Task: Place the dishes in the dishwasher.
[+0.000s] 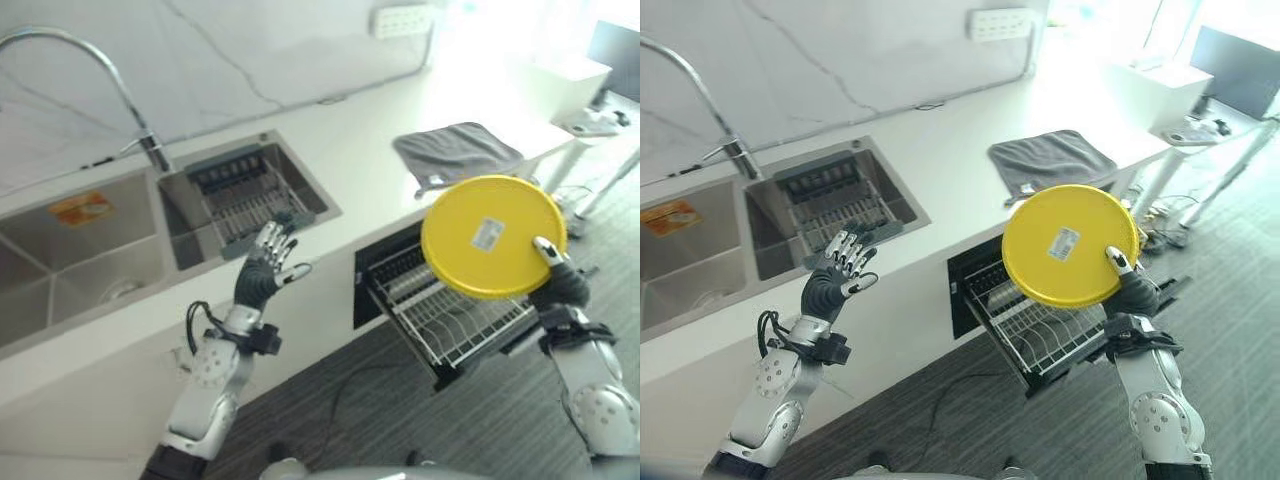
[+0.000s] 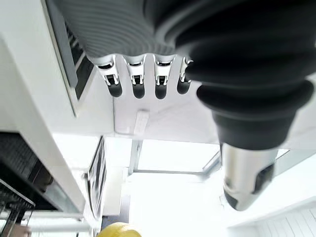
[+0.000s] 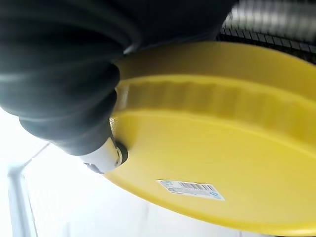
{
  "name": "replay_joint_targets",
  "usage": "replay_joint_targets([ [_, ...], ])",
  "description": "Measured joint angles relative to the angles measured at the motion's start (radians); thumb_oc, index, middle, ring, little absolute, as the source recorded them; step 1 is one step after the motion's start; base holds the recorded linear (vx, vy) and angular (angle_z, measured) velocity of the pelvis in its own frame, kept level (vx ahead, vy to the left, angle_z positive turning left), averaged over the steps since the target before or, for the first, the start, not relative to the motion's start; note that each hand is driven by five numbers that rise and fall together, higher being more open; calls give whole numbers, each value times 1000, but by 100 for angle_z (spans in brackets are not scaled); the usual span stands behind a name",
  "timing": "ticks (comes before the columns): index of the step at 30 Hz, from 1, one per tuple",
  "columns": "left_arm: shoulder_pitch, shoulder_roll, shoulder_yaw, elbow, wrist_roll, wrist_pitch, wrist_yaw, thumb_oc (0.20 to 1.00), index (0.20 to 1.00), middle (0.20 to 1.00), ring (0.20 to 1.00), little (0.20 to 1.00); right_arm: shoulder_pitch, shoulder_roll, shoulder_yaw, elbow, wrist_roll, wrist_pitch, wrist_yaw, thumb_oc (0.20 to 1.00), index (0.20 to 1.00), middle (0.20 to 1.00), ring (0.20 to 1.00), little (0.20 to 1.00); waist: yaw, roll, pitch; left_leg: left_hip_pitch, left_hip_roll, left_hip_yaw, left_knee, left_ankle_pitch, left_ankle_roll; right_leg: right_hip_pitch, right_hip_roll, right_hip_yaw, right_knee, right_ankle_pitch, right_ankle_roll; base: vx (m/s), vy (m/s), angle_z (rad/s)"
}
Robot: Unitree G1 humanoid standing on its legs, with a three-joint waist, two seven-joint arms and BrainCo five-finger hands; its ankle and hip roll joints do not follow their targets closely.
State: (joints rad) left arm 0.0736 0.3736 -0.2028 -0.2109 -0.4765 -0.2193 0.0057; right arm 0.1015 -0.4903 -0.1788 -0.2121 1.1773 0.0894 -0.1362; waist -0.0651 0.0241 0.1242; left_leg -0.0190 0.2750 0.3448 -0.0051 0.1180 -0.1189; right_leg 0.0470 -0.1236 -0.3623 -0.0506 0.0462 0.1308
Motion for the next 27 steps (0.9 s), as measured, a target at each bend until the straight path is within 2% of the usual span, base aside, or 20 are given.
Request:
replay_joint_targets([
  [3, -1, 6, 6, 0, 25, -7, 11, 1000, 1000, 1000, 1000, 1000, 11, -3, 2, -1, 0, 2, 25, 200, 200, 200, 200, 200, -14, 7, 1, -17, 0, 20, -6, 1, 1, -38, -5, 24, 13, 14, -2, -214, -259, -29],
  [7, 7, 13, 6, 19, 24, -24, 34, 1000, 1000, 1000, 1000, 1000, 7, -10, 6, -1, 0, 5, 40, 200, 200, 200, 200, 200, -7, 48, 5, -17, 9, 47, 22, -4, 29, -66, -6, 51, 58, -3, -11, -80, -113, -18],
  [8, 17, 15, 8, 21, 24, -26, 34, 1000, 1000, 1000, 1000, 1000, 5, -14, 6, -1, -1, 5, 40, 200, 200, 200, 200, 200, -3, 47, 15, -27, 14, 49, 75, -1, 27, -74, -14, 59, 83, -25, -24, 0, 0, 0],
  [9, 28, 13, 8, 21, 25, -28, 33, 1000, 1000, 1000, 1000, 1000, 3, -12, 6, 0, -2, 3, 41, 200, 200, 200, 200, 200, -1, 22, 23, -58, -3, 49, 152, 3, 35, -65, -39, 59, 76, -31, -29, 15, 36, 2],
  [10, 31, 10, 6, 22, 25, -28, 32, 1000, 1000, 1000, 1000, 1000, -2, -10, 3, 0, -5, -1, 41, 200, 200, 200, 200, 200, -1, 1, 29, -76, -48, 45, 215, -28, 31, -49, -71, 60, 53, -19, -28, 86, 88, 3],
  [11, 39, 4, 6, 21, 26, -30, 30, 1000, 1000, 1000, 1000, 1000, -10, -9, 5, -5, -18, -14, 41, 200, 200, 200, 200, 200, 5, -16, 27, -85, -133, 47, 257, -81, 54, -39, -110, 73, 37, -11, -18, 112, 119, 0],
  [12, 39, 1, 7, 16, 26, -32, 31, 1000, 1000, 1000, 1000, 1000, -20, 4, 11, -24, -44, -20, 38, 200, 200, 200, 200, 200, 6, -1, 20, -81, -221, 80, 254, -119, 84, -22, -120, 71, 18, -1, -3, 149, 144, 9],
  [13, 24, -7, 6, 10, 27, -35, 32, 1000, 1000, 1000, 1000, 1000, -32, 24, 16, -43, -72, -32, 30, 200, 200, 200, 200, 200, -1, 21, 14, -62, -263, 118, 189, -165, 120, -18, -116, 61, 20, 5, 6, 159, 154, 21],
  [14, 5, -8, 8, 2, 29, -43, 35, 1000, 1000, 1000, 1000, 1000, -47, 48, 32, -62, -93, -43, 30, 200, 200, 200, 200, 200, 2, 47, 13, -20, -271, 126, 91, -185, 208, -19, -84, 48, 38, -1, 13, 192, 192, 22],
  [15, -8, -2, 6, 3, 43, -44, 43, 1000, 1000, 1000, 1000, 1000, -57, 62, 83, -77, -110, -44, 30, 200, 200, 200, 200, 200, 3, 22, 13, -7, -278, 124, 68, -179, 190, -35, -87, 53, 69, -23, 14, 191, 194, 13],
  [17, -16, 15, -1, 9, 68, -43, 71, 1000, 1000, 1000, 1000, 1000, -77, 58, 134, -84, -117, -38, 42, 200, 200, 200, 200, 200, 24, -22, 11, 27, -298, 128, 39, -173, 187, -49, -97, 92, 126, -43, 22, 216, 171, 1],
  [18, -29, 36, -4, 1, 68, -43, 92, 1000, 1000, 1000, 1000, 1000, -80, 58, 131, -92, -116, -39, 42, 200, 200, 200, 200, 200, 31, -45, 10, 49, -305, 128, 22, -172, 188, -56, -94, 105, 181, -82, 19, 263, 144, -4],
  [19, -30, 42, -2, -9, 78, -43, 101, 1000, 1000, 1000, 1000, 1000, -78, 58, 127, -92, -117, -40, 50, 200, 200, 200, 200, 200, 38, -56, 10, 62, -309, 128, 12, -172, 191, -56, -95, 105, 186, -92, 19, 260, 121, -4],
  [20, -31, 41, -1, -10, 107, -43, 107, 1000, 1000, 1000, 1000, 1000, -78, 58, 123, -92, -117, -40, 60, 200, 200, 200, 200, 200, 44, -63, 11, 74, -311, 130, 2, -166, 199, -53, -93, 105, 188, -96, 22, 168, 60, -12],
  [24, -36, 42, -12, -8, 114, -42, 115, 1000, 1000, 1000, 1000, 1000, -78, 58, 114, -92, -117, -41, 78, 200, 200, 200, 200, 200, 44, -82, 9, 77, -304, 124, -1, -168, 196, -36, -75, 106, 153, -98, 23, 133, 23, -6],
  [26, -37, 40, -29, -8, 120, -42, 114, 1000, 1000, 1000, 1000, 1000, -79, 58, 103, -92, -117, -41, 80, 200, 200, 200, 200, 200, 44, -83, 9, 78, -298, 96, 7, -168, 196, -21, -66, 115, 147, -98, 22, 89, -92, 8],
  [27, -47, 41, -47, -8, 153, -42, 113, 1000, 1000, 1000, 1000, 1000, -75, 59, 95, -92, -118, -52, 80, 200, 200, 200, 200, 200, 41, -86, 11, 72, -295, 53, 13, -168, 195, -12, -60, 149, 145, -106, 10, 42, -153, 32],
])
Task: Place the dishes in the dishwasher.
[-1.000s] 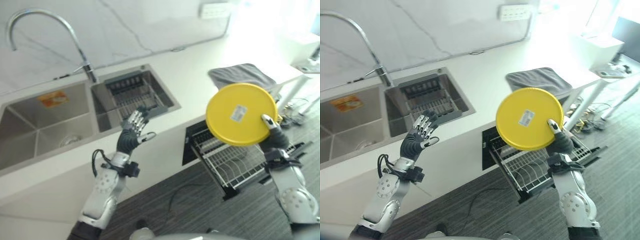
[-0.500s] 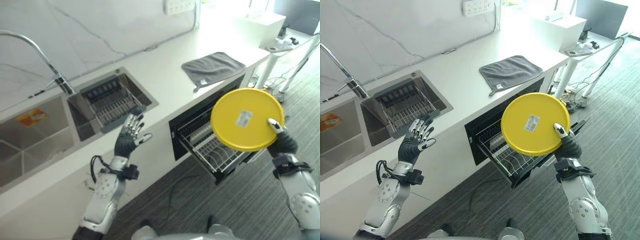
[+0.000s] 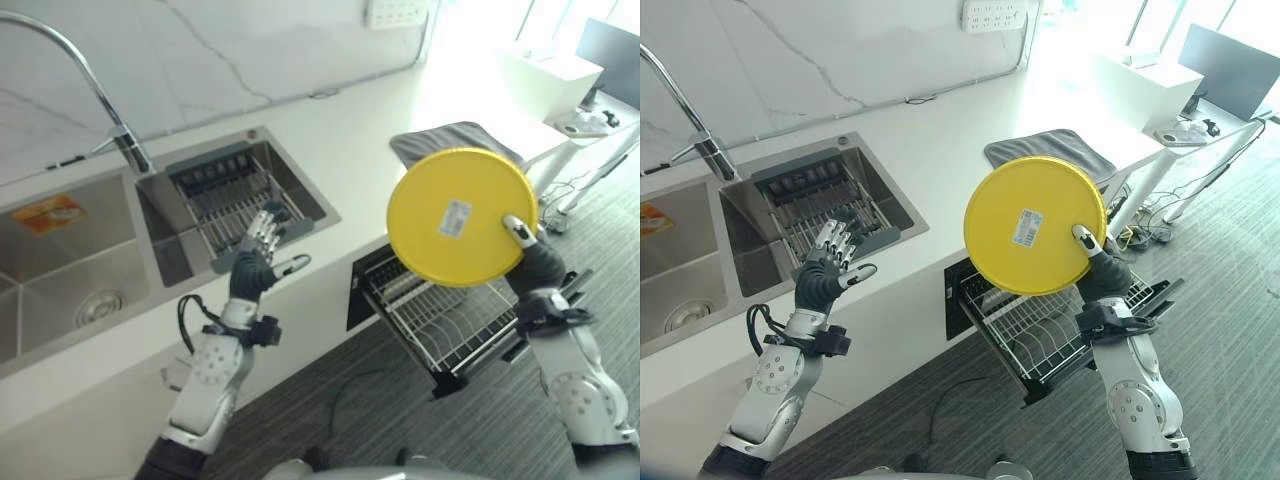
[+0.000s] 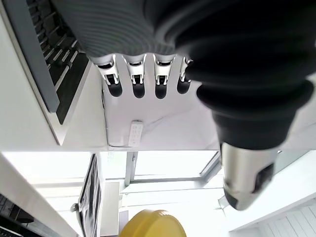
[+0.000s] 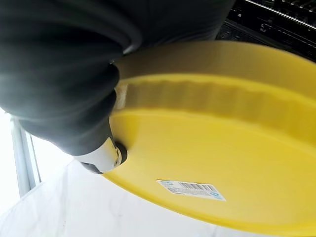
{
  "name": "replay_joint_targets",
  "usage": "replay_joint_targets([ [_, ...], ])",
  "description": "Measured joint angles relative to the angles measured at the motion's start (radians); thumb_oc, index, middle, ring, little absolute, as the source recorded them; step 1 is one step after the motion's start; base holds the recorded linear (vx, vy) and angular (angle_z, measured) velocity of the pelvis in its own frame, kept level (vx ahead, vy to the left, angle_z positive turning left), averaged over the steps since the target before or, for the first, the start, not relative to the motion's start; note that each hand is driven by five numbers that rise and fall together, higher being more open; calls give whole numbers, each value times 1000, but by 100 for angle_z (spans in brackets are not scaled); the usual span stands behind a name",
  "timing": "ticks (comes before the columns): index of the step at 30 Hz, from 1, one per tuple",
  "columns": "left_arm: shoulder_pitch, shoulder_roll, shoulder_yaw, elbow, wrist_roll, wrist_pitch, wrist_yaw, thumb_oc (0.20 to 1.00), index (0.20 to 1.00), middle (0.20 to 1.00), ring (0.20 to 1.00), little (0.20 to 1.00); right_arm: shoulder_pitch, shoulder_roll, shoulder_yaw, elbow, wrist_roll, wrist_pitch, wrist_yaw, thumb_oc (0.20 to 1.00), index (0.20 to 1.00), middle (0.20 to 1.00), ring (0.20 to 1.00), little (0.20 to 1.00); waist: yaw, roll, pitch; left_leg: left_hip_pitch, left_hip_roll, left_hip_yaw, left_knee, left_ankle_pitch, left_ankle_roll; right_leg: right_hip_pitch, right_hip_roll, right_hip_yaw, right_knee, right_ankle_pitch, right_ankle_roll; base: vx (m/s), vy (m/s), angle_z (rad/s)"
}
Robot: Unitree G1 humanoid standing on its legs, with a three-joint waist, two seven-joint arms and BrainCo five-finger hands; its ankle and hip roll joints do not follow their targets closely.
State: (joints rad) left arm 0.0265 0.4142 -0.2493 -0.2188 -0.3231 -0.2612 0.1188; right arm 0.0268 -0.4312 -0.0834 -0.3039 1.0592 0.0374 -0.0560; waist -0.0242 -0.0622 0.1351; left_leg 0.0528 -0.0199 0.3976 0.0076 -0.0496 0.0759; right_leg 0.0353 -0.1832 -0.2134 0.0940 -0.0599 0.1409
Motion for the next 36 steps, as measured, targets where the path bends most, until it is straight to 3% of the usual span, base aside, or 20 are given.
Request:
replay_joint_targets([
  [4, -28, 21, -15, -4, 34, -1, 1, 1000, 1000, 1000, 1000, 1000, -21, 16, 7, 13, -6, -20, 16, 200, 200, 200, 200, 200, 15, -28, 22, -22, 42, -32, 22, 11, -35, -13, 2, -11, -15, -17, -2, -93, -386, 10],
  [6, -51, 5, -12, 30, 39, -2, 7, 1000, 1000, 1000, 1000, 1000, -37, 45, 16, 40, -22, -40, 34, 200, 200, 200, 200, 200, 26, -20, 36, -74, 88, -31, 94, 9, -39, -66, -78, -50, 134, -28, 37, -173, -579, -11],
  [7, -59, -5, -17, 38, 39, 0, 10, 1000, 1000, 1000, 1000, 1000, -36, 57, 19, 45, -30, -43, 33, 200, 200, 200, 200, 200, 36, -12, 44, -92, 119, -31, 127, 7, -42, -79, -161, -94, 164, -17, 58, -187, -671, -13],
  [9, -52, 28, -14, 27, 39, -1, 17, 1000, 1000, 1000, 1000, 1000, -42, 93, 50, 32, -39, -46, 34, 200, 200, 200, 200, 200, 78, -34, 62, -111, 192, -19, 169, 1, -110, -64, -282, -124, 80, 68, 70, -216, -773, -36],
  [10, -62, 48, -13, 35, 39, 1, 17, 1000, 1000, 1000, 1000, 1000, -50, 98, 63, 32, -39, -46, 40, 200, 200, 200, 200, 200, 82, -50, 69, -136, 215, -39, 188, 14, -139, -66, -288, -116, 63, 92, 107, -259, -847, 14],
  [11, -105, 88, 11, 41, 41, 3, 13, 1000, 1000, 1000, 1000, 1000, -59, 73, 54, 18, -39, -46, 41, 200, 200, 200, 200, 200, 95, -68, 90, -190, 359, -134, 177, 102, -249, -26, -105, -83, -4, 56, 97, -419, -1186, 27],
  [12, -90, 40, 10, 36, 43, 11, 7, 1000, 1000, 1000, 1000, 1000, -50, 32, 30, 10, -36, -55, 35, 200, 200, 200, 200, 200, 97, 8, 96, -193, 446, -179, 136, 156, -213, -43, 9, -94, 16, 24, 34, -429, -1103, 28],
  [13, -90, 17, 3, 57, 44, 3, 5, 1000, 1000, 1000, 1000, 1000, -48, -15, 20, 10, -32, -58, 26, 200, 200, 200, 200, 200, 83, 35, 95, -217, 465, -210, 129, 205, -173, -72, 48, -94, 69, 9, 25, -389, -903, 33],
  [14, -105, 8, -10, 89, 48, 5, -1, 1000, 1000, 1000, 1000, 1000, -23, -109, -7, 6, -27, -52, 24, 200, 200, 200, 200, 200, 62, 42, 89, -268, 478, -244, 124, 313, -143, -156, 53, -101, 183, -59, -36, -200, -313, 10],
  [15, -28, 12, 24, 27, 46, 10, 4, 1000, 1000, 1000, 1000, 1000, 2, -124, -40, -39, -29, -51, 23, 200, 200, 200, 200, 200, 68, 36, 86, -269, 501, -166, 97, 387, -100, -208, 67, -72, 231, -93, -66, -214, -221, -13],
  [16, 56, 22, 47, 37, 24, 25, 10, 1000, 1000, 1000, 1000, 1000, 19, -61, -40, -46, -39, -78, 23, 200, 200, 200, 200, 200, 54, 16, 81, -222, 370, -161, 76, 359, -167, -191, 60, -48, 164, -55, -93, -203, -180, -15],
  [17, 45, 11, 47, 41, 22, 25, 1, 1000, 1000, 1000, 1000, 1000, 29, -72, -37, -54, -63, -79, 24, 200, 200, 200, 200, 200, 22, 52, 84, -221, 359, -35, 59, 410, -152, -144, 73, -94, 117, -25, -84, -171, -121, 65],
  [18, 36, -10, 54, 38, 18, 18, -4, 1000, 1000, 1000, 1000, 1000, 36, -82, -29, -49, -87, -76, 24, 200, 200, 200, 200, 200, 5, 69, 80, -227, 358, 15, 46, 486, -157, -117, 61, -144, 96, -32, -98, -74, -52, 112],
  [19, 46, -15, 54, 33, 7, 5, -10, 1000, 1000, 1000, 1000, 1000, 44, -90, 0, -48, -118, -74, 25, 200, 200, 200, 200, 200, 12, 68, 75, -229, 344, 42, 73, 483, -171, -93, 49, -169, 73, -40, -122, -41, -1, 92],
  [21, 56, -10, 62, 21, -11, -3, -28, 1000, 1000, 1000, 1000, 1000, 46, -89, 39, -50, -163, -73, 34, 200, 200, 200, 200, 200, 28, 67, 63, -227, 274, 59, 177, 304, -172, -52, 31, -190, 26, -32, -115, 38, 144, 57],
  [22, 56, -10, 80, -29, -11, -17, -45, 1000, 1000, 1000, 1000, 1000, 29, -85, 40, -46, -219, -72, 42, 200, 200, 200, 200, 200, 42, 75, 56, -192, 184, 58, 160, 197, -164, -44, 44, -195, -7, 0, -103, 112, 274, 36],
  [25, 41, -9, 93, -39, -10, -20, -44, 1000, 1000, 1000, 1000, 1000, 5, -78, 56, -41, -305, -71, 47, 200, 200, 200, 200, 200, 46, 80, 52, -90, 149, 79, 30, 139, -84, -20, 90, -190, -23, 10, -109, 151, 296, -6],
  [27, 24, -8, 94, -33, -10, -16, -43, 1000, 1000, 1000, 1000, 1000, 5, -78, 51, -40, -334, -72, 57, 200, 200, 200, 200, 200, 42, 58, 50, -75, 135, 10, 18, 100, -85, -24, 83, -173, -9, 7, -97, 163, 300, -25],
  [34, -25, 0, 95, -5, -9, -1, -60, 1000, 1000, 1000, 1000, 1000, 7, -35, 37, -29, -415, -81, 72, 200, 200, 200, 200, 200, 39, 12, 29, -50, 7, 0, 10, 22, -6, -83, -72, -178, 170, -35, -56, 144, 329, 13],
  [36, -26, 13, 91, -2, -7, 4, -68, 1000, 1000, 1000, 1000, 1000, 17, -14, 37, -41, -452, -83, 69, 200, 200, 200, 200, 200, 35, 17, 31, -36, -25, 0, 5, 3, 23, -167, -141, -175, 367, -24, -44, 120, 135, 10],
])
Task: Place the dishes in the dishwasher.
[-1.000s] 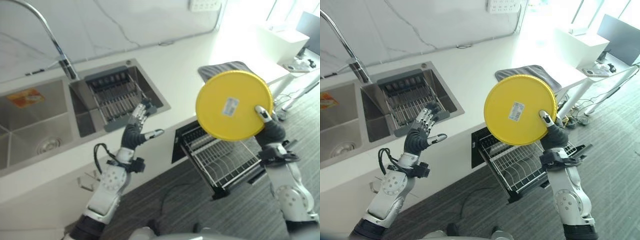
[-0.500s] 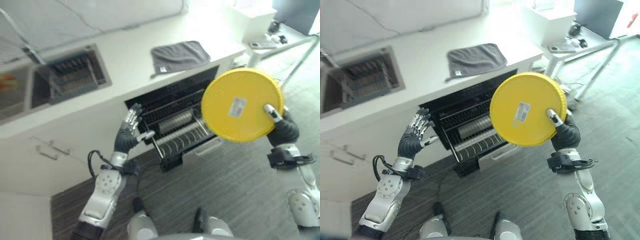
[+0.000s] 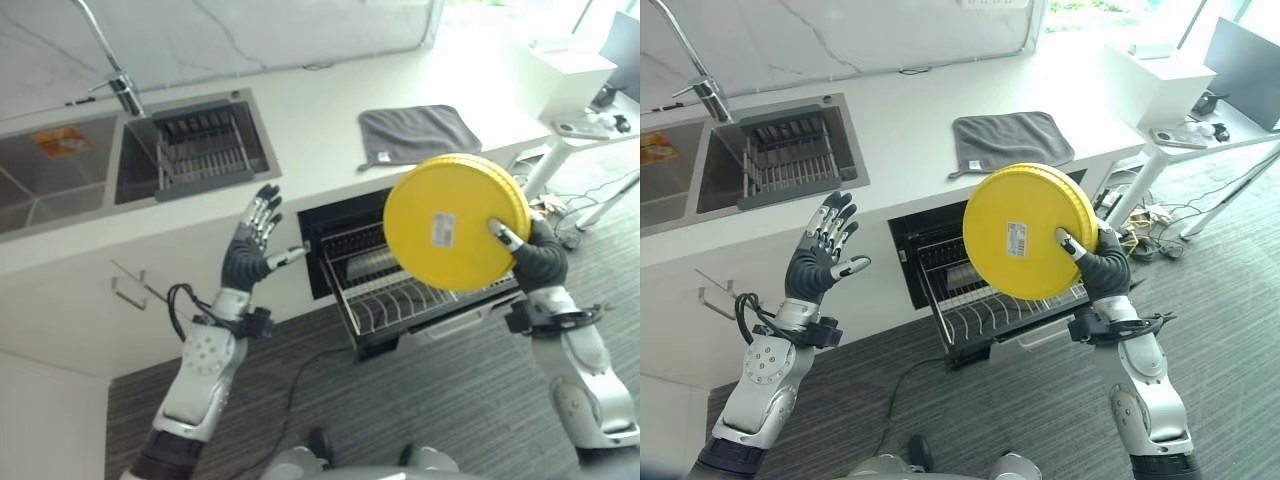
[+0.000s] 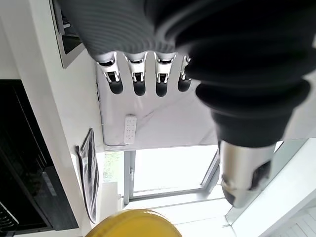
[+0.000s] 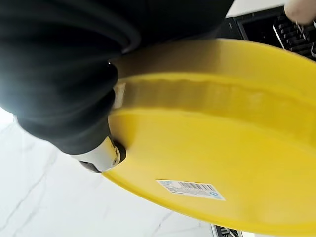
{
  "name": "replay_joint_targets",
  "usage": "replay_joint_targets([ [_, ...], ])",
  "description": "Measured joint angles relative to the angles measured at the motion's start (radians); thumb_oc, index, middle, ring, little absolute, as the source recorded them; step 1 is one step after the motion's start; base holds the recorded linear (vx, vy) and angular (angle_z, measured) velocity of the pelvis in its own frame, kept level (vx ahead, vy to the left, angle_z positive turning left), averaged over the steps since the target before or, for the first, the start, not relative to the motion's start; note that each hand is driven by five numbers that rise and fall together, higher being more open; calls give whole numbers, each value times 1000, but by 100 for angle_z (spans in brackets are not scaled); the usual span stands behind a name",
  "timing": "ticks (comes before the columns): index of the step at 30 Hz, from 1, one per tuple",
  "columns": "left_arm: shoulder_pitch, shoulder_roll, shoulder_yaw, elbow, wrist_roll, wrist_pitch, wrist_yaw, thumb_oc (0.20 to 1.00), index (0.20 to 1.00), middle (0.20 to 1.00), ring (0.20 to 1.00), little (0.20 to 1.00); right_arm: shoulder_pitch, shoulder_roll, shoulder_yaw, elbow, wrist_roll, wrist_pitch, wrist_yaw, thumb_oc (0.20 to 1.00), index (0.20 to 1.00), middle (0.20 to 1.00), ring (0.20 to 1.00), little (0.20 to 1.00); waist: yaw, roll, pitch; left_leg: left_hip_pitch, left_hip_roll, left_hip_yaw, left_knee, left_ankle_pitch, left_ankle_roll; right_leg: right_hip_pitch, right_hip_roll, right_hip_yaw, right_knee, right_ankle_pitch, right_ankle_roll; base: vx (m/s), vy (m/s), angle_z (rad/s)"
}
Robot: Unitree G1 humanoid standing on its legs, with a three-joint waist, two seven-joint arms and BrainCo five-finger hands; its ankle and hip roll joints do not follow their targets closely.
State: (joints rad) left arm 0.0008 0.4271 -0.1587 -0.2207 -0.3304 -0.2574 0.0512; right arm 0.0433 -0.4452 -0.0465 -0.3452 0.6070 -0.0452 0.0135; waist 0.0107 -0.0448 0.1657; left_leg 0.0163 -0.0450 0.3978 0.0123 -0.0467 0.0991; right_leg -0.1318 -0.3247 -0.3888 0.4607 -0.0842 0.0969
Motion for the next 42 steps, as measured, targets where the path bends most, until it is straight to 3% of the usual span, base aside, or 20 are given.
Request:
replay_joint_targets([
  [2, 1, 16, 1, 7, 7, 1, -5, 1000, 1000, 1000, 1000, 1000, 19, -10, 2, -4, -18, -9, -1, 200, 200, 200, 200, 200, -8, 5, 1, 46, -7, -5, -13, -17, 20, -71, -33, 65, 145, 13, 14, 88, -59, 6],
  [3, -4, 26, 0, 6, 7, 3, -5, 1000, 1000, 1000, 1000, 1000, 18, -15, 2, -5, -19, -22, -3, 200, 200, 200, 200, 200, -22, 4, 1, 51, -6, -13, -13, -19, 17, -75, -28, 69, 97, 15, 15, 127, -283, 10],
  [4, -8, 40, -1, 7, 7, 9, -4, 1000, 1000, 1000, 1000, 1000, 6, -19, 4, -4, -21, -36, -4, 200, 200, 200, 200, 200, -28, 0, 0, 39, -5, -22, -12, -19, 16, -79, -12, 61, -38, 23, 20, 107, -316, 20],
  [6, -9, 40, -12, 8, 7, 20, -4, 1000, 1000, 1000, 1000, 1000, 10, -28, 3, -4, -42, -50, -11, 200, 200, 200, 200, 200, -48, -6, -1, 28, -10, -51, -6, -19, 16, -39, 11, 97, -231, 65, 66, 68, -261, 40],
  [9, -2, 33, -49, 10, 9, 20, -5, 1000, 1000, 1000, 1000, 1000, 10, -29, 0, -4, -71, -51, -20, 200, 200, 200, 200, 200, -66, -10, -1, 23, -9, -100, 4, -17, 7, 10, 19, 160, -364, 155, 76, 46, -275, 51],
  [10, 0, 38, -62, 9, 15, 20, -4, 1000, 1000, 1000, 1000, 1000, 10, -30, -2, -4, -85, -53, -29, 200, 200, 200, 200, 200, -70, -13, -3, 23, -5, -117, 4, -12, -5, 47, 30, 188, -410, 177, 68, 9, -287, 58],
  [12, 8, 54, -67, 1, 37, 20, -4, 1000, 1000, 1000, 1000, 1000, 5, -30, 0, 1, -108, -58, -33, 200, 200, 200, 200, 200, -57, -32, -7, 28, -4, -136, 7, -9, -35, 105, 36, 173, -473, 217, 50, -2, -251, 33],
  [14, 34, 53, -61, -4, 37, 20, -1, 1000, 1000, 1000, 1000, 1000, -12, -33, -1, 25, -143, -58, -36, 200, 200, 200, 200, 200, -47, -31, -7, 40, 23, -138, 1, -3, -68, 154, 77, 151, -547, 210, 39, 15, -179, 4],
  [15, 58, 52, -55, -6, 37, 21, 3, 1000, 1000, 1000, 1000, 1000, -12, -41, -2, 26, -179, -58, -52, 200, 200, 200, 200, 200, -41, -17, -7, 51, 66, -141, -21, 14, -104, 159, 119, 143, -549, 203, 28, 25, -234, -6],
  [17, 77, 49, -27, -7, 34, 22, 6, 1000, 1000, 1000, 1000, 1000, -11, -76, -6, 25, -225, -58, -56, 200, 200, 200, 200, 200, -44, -9, -9, 65, 111, -141, -54, 36, -137, 164, 166, 133, -549, 189, 12, 25, -169, -8],
  [20, 117, 9, 54, 5, -39, 42, 36, 1000, 1000, 1000, 1000, 1000, -11, -131, -39, 35, -400, -78, -76, 200, 200, 200, 200, 200, -44, 2, -11, 75, 152, -149, -73, 52, -160, 167, 211, 129, -549, 167, -11, 14, -104, 0],
  [24, 204, -59, 130, 86, -131, 65, 96, 1000, 1000, 1000, 1000, 1000, -11, -173, -65, 94, -638, -103, -158, 200, 200, 200, 200, 200, -26, 31, -25, 73, 163, -169, -82, 60, -166, 167, 225, 121, -549, 163, -16, -3, -52, 8],
  [27, 274, -83, 129, 199, -130, 65, 125, 1000, 1000, 1000, 1000, 1000, -11, -217, -53, 136, -943, -138, -250, 200, 200, 200, 200, 200, 9, 48, -31, 72, 158, -178, -86, 63, -164, 172, 218, 99, -549, 165, -20, -12, -7, 22],
  [28, 284, -86, 130, 288, -155, 67, 138, 1000, 1000, 1000, 1000, 1000, -11, -254, -47, 161, -1080, -173, -313, 200, 200, 200, 200, 200, 35, 50, -31, 70, 153, -189, -88, 64, -163, 175, 211, 88, -549, 164, -18, 18, 26, 30],
  [31, 276, -106, 131, 517, -154, 38, 148, 1000, 1000, 1000, 1000, 1000, -38, -281, 1, 235, -1274, -213, -453, 200, 200, 200, 200, 200, 36, 48, -36, 74, 143, -207, -98, 63, -155, 191, 202, 69, -549, 153, -19, 47, 22, 22],
  [37, 269, -115, 132, 621, -120, -12, 154, 1000, 1000, 1000, 1000, 1000, -95, -305, 103, 281, -1470, -248, -622, 200, 200, 200, 200, 200, 57, 41, -39, 74, 128, -226, -97, 62, -151, 198, 192, 49, -549, 150, -15, 60, 2, 10],
  [42, 262, -179, 180, 757, -120, -41, 185, 1000, 1000, 1000, 1000, 1000, -157, -308, 165, 327, -1630, -247, -845, 200, 200, 200, 200, 200, 80, 33, -44, 77, 131, -228, -97, 62, -151, 200, 194, 49, -549, 149, -14, 39, 3, 0],
])
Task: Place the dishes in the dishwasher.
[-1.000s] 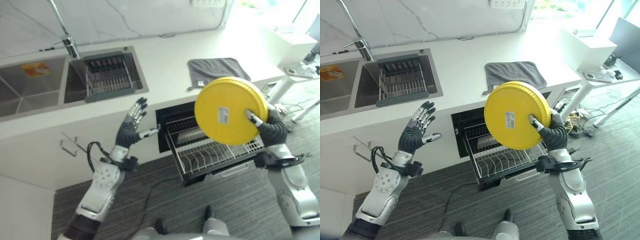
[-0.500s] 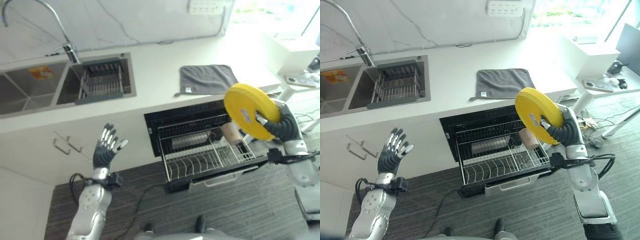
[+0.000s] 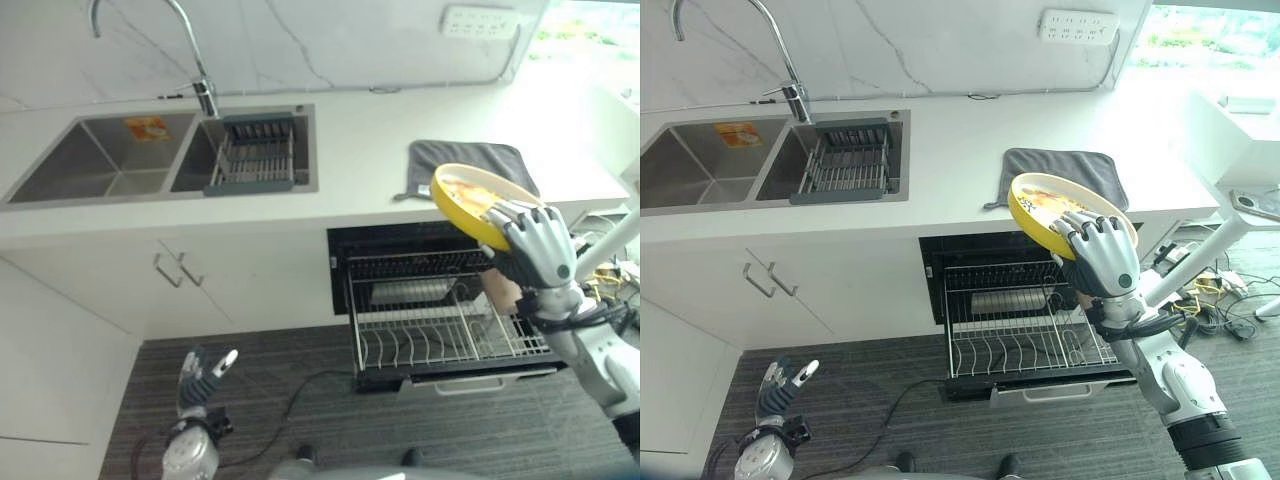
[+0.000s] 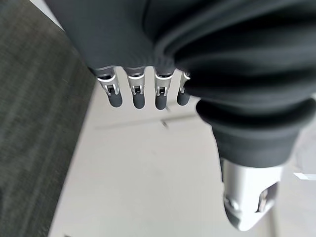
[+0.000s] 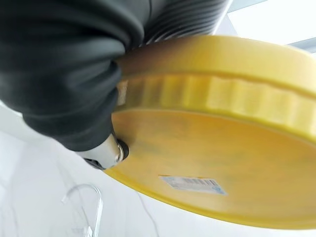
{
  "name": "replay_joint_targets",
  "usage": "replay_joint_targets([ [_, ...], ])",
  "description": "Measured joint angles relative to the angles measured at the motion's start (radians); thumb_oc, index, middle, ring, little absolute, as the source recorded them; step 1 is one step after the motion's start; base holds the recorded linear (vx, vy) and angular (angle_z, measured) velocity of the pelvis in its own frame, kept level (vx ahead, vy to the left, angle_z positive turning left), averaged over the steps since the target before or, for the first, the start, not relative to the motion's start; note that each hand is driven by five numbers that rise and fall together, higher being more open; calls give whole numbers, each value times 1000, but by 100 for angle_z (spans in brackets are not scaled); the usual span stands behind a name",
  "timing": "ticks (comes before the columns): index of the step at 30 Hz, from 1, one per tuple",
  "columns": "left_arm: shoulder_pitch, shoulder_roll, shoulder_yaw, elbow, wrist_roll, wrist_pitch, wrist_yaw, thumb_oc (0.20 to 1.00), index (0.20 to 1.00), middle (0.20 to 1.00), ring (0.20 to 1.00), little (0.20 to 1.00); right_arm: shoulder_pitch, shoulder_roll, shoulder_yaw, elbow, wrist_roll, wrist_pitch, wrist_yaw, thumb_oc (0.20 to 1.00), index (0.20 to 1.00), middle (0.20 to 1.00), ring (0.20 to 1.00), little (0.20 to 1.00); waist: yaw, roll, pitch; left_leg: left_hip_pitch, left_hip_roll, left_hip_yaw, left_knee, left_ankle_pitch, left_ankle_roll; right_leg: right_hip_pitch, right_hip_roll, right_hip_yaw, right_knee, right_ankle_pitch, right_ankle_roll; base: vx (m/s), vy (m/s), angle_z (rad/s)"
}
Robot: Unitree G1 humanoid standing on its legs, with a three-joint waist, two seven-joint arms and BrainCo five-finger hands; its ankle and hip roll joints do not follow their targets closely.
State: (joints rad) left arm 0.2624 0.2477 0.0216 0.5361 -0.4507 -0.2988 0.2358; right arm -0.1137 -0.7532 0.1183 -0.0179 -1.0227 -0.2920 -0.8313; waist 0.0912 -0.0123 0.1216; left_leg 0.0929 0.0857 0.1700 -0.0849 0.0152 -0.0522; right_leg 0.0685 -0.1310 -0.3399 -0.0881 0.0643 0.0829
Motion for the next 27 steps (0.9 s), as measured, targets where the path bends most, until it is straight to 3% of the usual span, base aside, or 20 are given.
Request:
replay_joint_targets([
  [6, 26, -12, 29, 30, 16, -64, 38, 1000, 1000, 1000, 1000, 1000, -7, 14, 70, 55, -79, 48, -174, 200, 200, 200, 200, 200, 28, -10, -5, 13, 0, -5, 0, -2, 2, 21, -3, -3, 0, -8, 9, 11, -2, 1],
  [15, 39, -13, 25, 32, 79, -98, 44, 1000, 1000, 1000, 1000, 1000, 26, 81, 158, 151, -117, 87, -217, 200, 200, 200, 200, 200, 27, -16, -9, 11, -3, -26, 8, -5, 6, 23, -3, -22, 17, -20, 7, 0, 18, 6],
  [16, 37, -13, 24, 32, 79, -98, 45, 1000, 1000, 1000, 1000, 1000, 33, 81, 158, 161, -117, 86, -224, 200, 200, 200, 200, 200, 28, -14, -8, 2, -1, -29, 31, -15, 12, 3, -11, -22, 65, -46, 5, -100, 26, 12],
  [18, -29, -3, 24, 67, 79, -104, 48, 1000, 1000, 1000, 1000, 1000, -12, 83, 195, 212, -116, 90, -242, 200, 200, 200, 200, 200, 29, -18, 2, -131, 10, -49, 242, -91, 15, -139, -48, 1, 313, -169, -11, -185, -10, 10],
  [20, -90, 37, 16, 74, 78, -106, 55, 1000, 1000, 1000, 1000, 1000, -84, 73, 239, 259, -116, 89, -251, 200, 200, 200, 200, 200, 30, -40, 55, -233, 13, -52, 422, -121, 40, -216, -87, 8, 470, -237, -35, -108, -7, 16],
  [21, -124, 55, 15, 75, 78, -108, 56, 1000, 1000, 1000, 1000, 1000, -136, 48, 267, 288, -118, 89, -249, 200, 200, 200, 200, 200, 31, -30, 81, -274, 29, -51, 492, -158, 40, -252, -91, 10, 535, -269, -48, -29, 15, 18],
  [22, -138, 58, 17, 75, 78, -112, 57, 1000, 1000, 1000, 1000, 1000, -158, 28, 266, 293, -118, 89, -246, 200, 200, 200, 200, 200, 39, -3, 102, -273, 46, -59, 504, -202, 11, -269, -83, 1, 590, -300, -56, -7, 27, 14],
  [24, -126, 64, 17, 79, 78, -118, 57, 1000, 1000, 1000, 1000, 1000, -217, 12, 286, 329, -117, 89, -246, 200, 200, 200, 200, 200, 41, 7, 149, -295, 52, -62, 554, -221, -3, -306, -101, 6, 680, -350, -81, 33, 30, 6],
  [27, -71, 64, 18, 113, 78, -115, 56, 1000, 1000, 1000, 1000, 1000, -226, -5, 345, 402, -122, 83, -229, 200, 200, 200, 200, 200, 50, 14, 155, -299, 63, -81, 559, -226, -10, -314, -87, 3, 683, -354, -85, 46, 37, -2],
])
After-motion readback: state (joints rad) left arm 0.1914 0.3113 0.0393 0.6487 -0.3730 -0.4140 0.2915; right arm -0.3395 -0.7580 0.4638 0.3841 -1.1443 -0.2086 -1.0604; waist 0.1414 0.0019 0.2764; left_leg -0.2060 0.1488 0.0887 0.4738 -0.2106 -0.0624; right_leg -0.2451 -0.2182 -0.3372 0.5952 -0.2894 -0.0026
